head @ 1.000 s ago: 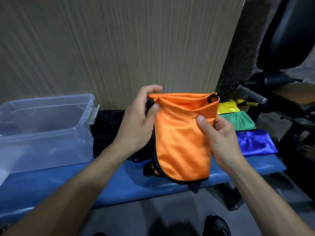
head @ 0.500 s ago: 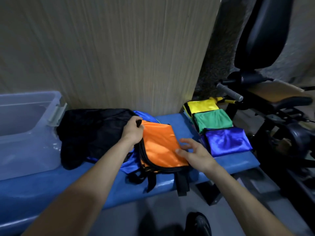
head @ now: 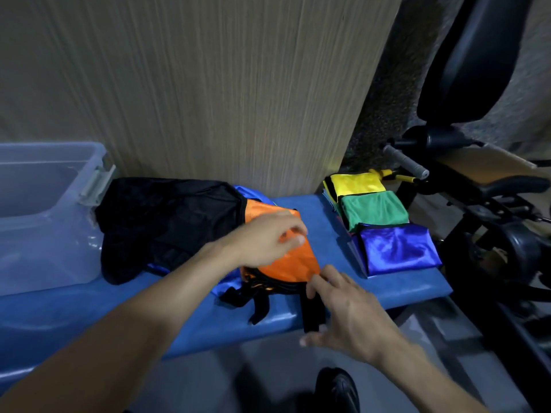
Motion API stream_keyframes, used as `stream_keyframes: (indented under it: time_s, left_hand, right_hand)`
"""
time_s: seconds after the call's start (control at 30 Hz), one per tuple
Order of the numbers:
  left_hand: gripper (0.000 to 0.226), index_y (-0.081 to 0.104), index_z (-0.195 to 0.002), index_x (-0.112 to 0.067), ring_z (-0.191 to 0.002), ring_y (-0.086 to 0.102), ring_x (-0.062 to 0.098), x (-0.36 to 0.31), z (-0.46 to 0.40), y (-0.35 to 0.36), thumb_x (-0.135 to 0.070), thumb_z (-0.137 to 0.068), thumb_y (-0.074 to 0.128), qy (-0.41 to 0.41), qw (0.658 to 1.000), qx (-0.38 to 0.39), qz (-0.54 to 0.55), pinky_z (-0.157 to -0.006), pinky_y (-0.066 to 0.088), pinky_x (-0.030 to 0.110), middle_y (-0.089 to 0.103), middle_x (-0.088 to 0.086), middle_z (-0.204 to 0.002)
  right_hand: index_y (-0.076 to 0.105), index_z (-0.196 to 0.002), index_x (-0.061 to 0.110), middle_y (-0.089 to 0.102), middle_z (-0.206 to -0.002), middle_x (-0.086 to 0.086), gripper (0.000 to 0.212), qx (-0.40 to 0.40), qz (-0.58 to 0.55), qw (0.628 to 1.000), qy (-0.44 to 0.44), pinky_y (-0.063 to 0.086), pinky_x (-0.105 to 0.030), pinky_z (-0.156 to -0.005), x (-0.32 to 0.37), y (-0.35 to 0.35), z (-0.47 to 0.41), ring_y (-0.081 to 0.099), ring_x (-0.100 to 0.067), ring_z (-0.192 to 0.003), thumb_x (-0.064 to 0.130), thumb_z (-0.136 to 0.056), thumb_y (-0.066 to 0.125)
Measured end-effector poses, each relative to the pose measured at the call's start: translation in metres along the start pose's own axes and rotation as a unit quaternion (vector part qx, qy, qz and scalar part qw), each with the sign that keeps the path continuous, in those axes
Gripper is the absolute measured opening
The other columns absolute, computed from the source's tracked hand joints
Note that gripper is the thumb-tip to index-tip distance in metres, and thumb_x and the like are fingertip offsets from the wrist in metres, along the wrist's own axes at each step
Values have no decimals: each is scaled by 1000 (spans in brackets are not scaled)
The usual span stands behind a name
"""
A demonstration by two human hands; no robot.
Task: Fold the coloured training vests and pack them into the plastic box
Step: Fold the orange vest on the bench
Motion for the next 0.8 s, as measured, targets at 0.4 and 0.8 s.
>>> stream_keyframes:
  time_s: [0.4,0.8]
  left_hand:
    - [30,59,-123,-37,-107,45,20,-8,39,33,-55,-101,47,-22,981,181,-66,-99,42,35,52,-9,-102]
    - [29,65,-109,-32,-113,34,21,-8,43,48,-43,-103,38,-33,963,245,-105,-109,34,43,42,-13,-115]
  right_hand:
    - [56,-91,20,52,-89,0,38,-217,108,970,-24,48,-39,-51,21,50,12,53,-25,-68,15,-60,78]
    - [72,-97,30,72,-91,7,16,-174,-148,973,35,54,-43,-74,0,-1,-2,68,-20,-85,28,-90,58]
Point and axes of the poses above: each hand's wrist, its own z-axis away from the middle knuckle, its own y-axis out of the palm, x = y × z, the point moved 3 cm from there along -z, towards the middle knuckle
